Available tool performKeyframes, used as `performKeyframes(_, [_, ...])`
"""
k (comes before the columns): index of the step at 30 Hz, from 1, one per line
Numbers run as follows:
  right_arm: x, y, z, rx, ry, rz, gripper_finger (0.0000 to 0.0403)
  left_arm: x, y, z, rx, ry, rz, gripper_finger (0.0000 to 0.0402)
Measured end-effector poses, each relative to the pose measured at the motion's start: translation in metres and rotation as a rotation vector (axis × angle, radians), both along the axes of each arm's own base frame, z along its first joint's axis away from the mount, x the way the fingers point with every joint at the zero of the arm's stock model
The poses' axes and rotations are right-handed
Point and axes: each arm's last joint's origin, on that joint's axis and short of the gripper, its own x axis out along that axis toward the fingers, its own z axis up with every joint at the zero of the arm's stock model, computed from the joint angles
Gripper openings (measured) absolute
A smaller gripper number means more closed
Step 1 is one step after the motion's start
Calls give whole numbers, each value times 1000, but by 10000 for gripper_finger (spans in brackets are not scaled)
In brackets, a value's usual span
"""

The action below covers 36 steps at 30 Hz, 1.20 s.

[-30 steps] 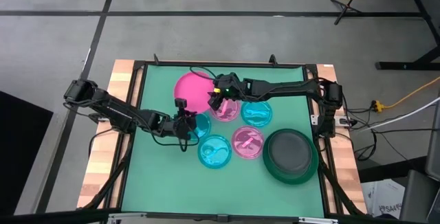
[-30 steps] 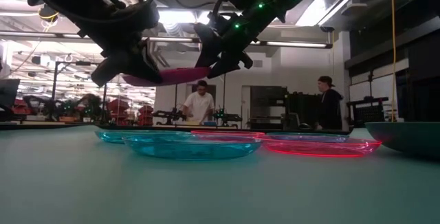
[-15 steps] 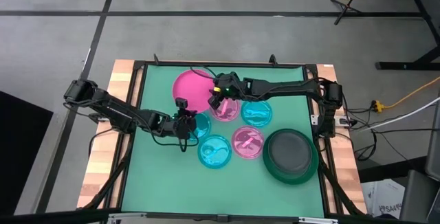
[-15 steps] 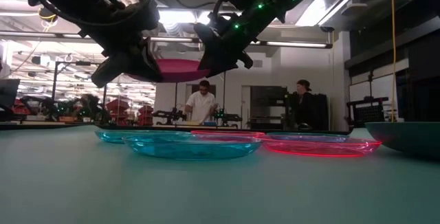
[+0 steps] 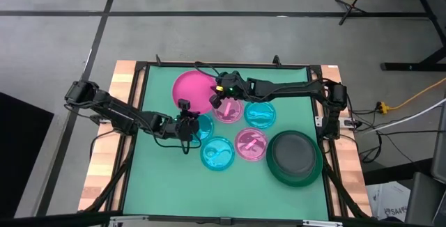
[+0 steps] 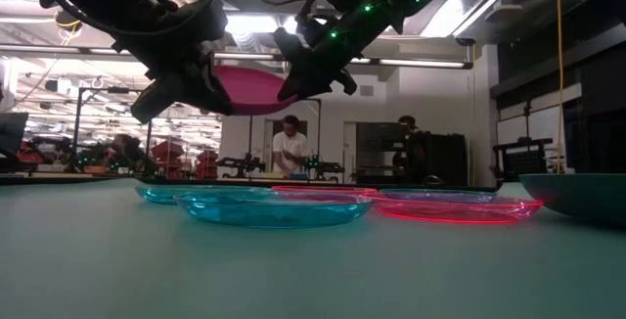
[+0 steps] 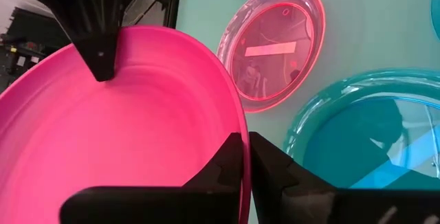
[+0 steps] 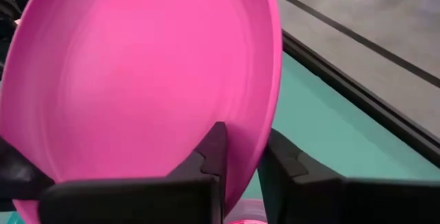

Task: Stack plastic plates
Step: Stack the pink plate on top of the black plate

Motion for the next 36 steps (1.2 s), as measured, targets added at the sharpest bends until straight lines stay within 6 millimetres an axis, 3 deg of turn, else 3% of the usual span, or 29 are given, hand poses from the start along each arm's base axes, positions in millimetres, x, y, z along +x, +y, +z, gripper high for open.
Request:
performKeyframes(9, [0,1,0,-1,2,3,34,1,-1,0,-32,1,-24,14])
performKeyframes(23, [-1,1,-3,-41,44,31,23,3,-9,1,-122,-23,-117,105])
performKeyframes(26, [-1,-2,-3,-52,49,48,4,5,-14,3,-134,-59,-141,109])
performKeyframes(36, [-4,-15,-2,-13,40,83,3,8,-21,9,-171,-149,-159,110])
